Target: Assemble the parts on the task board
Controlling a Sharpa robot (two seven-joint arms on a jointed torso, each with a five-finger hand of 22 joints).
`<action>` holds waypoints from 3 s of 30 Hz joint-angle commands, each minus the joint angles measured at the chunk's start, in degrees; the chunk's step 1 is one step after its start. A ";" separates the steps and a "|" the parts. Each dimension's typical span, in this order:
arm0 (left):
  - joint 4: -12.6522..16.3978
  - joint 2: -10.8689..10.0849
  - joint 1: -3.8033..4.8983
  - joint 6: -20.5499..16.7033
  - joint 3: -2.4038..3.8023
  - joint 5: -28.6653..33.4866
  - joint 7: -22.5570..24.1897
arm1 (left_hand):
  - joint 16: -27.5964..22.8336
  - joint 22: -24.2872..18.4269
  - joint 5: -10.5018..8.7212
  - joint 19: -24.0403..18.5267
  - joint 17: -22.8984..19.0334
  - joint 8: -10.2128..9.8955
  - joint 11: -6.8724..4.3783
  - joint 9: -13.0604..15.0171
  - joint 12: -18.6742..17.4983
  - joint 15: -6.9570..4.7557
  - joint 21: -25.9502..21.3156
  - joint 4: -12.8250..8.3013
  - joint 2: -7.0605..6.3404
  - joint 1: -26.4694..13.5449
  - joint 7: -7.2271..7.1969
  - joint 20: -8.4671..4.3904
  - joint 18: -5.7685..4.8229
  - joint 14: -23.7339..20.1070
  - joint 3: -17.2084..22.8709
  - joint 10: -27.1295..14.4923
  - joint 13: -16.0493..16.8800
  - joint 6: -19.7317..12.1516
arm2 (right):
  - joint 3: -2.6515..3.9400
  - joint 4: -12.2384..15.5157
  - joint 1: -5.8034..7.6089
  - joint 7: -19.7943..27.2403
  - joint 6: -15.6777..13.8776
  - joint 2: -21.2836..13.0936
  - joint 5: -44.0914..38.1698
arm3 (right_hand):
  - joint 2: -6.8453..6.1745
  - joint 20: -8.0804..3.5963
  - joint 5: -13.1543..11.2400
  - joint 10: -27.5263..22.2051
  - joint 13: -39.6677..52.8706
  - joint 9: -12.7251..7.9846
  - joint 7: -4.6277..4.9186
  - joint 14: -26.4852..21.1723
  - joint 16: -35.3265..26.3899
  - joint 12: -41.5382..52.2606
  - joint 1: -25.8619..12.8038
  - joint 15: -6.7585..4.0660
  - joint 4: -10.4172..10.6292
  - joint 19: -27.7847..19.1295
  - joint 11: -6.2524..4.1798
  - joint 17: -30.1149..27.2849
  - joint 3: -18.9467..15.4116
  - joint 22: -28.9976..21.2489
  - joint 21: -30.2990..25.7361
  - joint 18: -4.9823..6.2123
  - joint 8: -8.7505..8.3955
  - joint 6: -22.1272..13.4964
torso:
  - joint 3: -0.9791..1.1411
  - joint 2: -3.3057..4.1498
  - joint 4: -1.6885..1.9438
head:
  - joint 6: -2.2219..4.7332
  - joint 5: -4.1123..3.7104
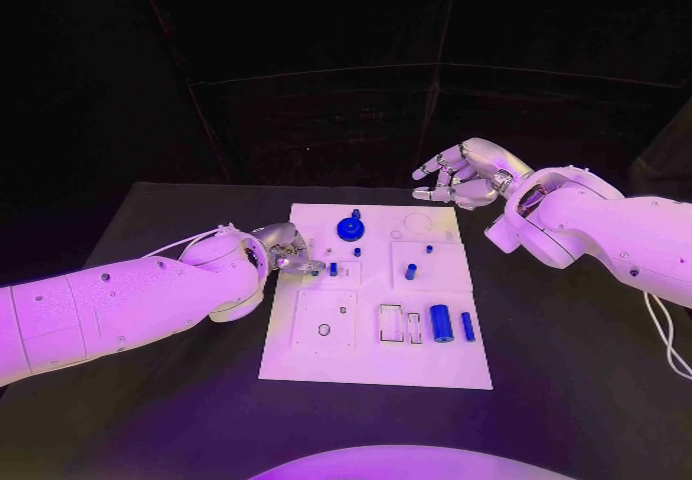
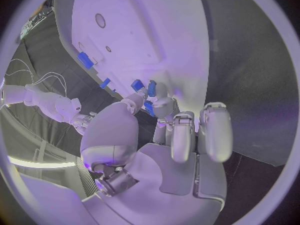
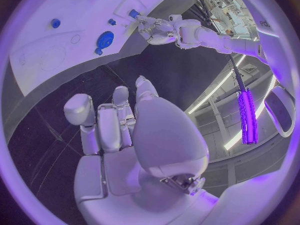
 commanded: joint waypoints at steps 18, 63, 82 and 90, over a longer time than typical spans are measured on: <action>0.18 -0.36 -0.01 -1.92 -0.02 0.90 0.35 | 0.19 2.99 -0.20 1.73 15.10 0.16 -0.07 -0.76 0.19 -0.45 0.09 3.09 -0.39 -2.10 -0.07 -0.27 -0.71 6.05 -3.75 0.47 0.06 0.56 | 0.03 -0.13 0.08 0.46 0.24 0.21 0.03 | 0.34 -0.08 0.28 -0.35 -0.08 -0.06 0.06 0.70 -0.24 0.03 -0.24 -0.09 0.20 -0.40 -0.04 -0.11 -0.26 -0.14 -0.21 0.85 0.37 -0.54 | -0.05 -0.02 0.04 | -0.01 -0.03; -13.63 11.61 3.86 2.37 0.37 -5.97 29.80 | -21.22 -40.64 -0.16 -11.53 -14.05 -19.56 7.99 -16.74 -38.04 5.86 -43.51 -6.01 -3.91 25.51 7.56 5.42 6.92 -3.27 -2.95 -24.19 -39.66 -7.43 | -0.02 -0.51 0.06 0.40 0.06 1.01 0.25 | 0.43 -0.06 0.35 -0.37 -0.11 -0.07 0.05 0.69 -0.23 0.13 -0.13 -0.09 0.20 -0.42 -0.06 -0.06 -0.27 -0.17 -0.26 0.86 0.41 -0.61 | -0.05 0.10 -0.06 | 2.00 -1.37; -19.38 17.85 3.66 7.40 -0.31 -12.47 24.80 | -10.90 -21.79 -0.15 -2.65 -3.70 -23.02 7.37 -18.97 -40.49 5.11 -24.33 -5.81 -2.66 26.24 6.81 4.52 3.77 2.07 -4.64 -21.61 -44.35 -3.70 | -0.02 -0.46 0.05 0.37 0.02 1.37 0.21 | 0.50 -0.06 0.38 -0.36 -0.09 -0.06 0.04 0.71 -0.20 0.21 0.02 -0.10 0.15 -0.40 -0.07 0.00 -0.22 -0.16 -0.27 0.85 0.45 -0.61 | -0.06 0.12 -0.14 | 2.14 -1.64; -19.91 18.16 3.65 9.17 -0.32 -12.89 23.62 | -10.77 -20.61 -0.15 -2.28 -3.78 -23.37 7.29 -19.18 -40.86 5.03 -23.22 -5.94 -2.09 26.68 6.65 4.45 3.59 2.22 -4.06 -20.95 -44.98 -2.91 | -0.02 -0.47 0.05 0.36 0.01 1.39 0.21 | 0.50 -0.06 0.38 -0.36 -0.09 -0.06 0.04 0.71 -0.20 0.21 0.02 -0.10 0.15 -0.40 -0.07 0.00 -0.22 -0.16 -0.27 0.85 0.45 -0.61 | -0.05 0.09 0.01 | 1.90 -1.80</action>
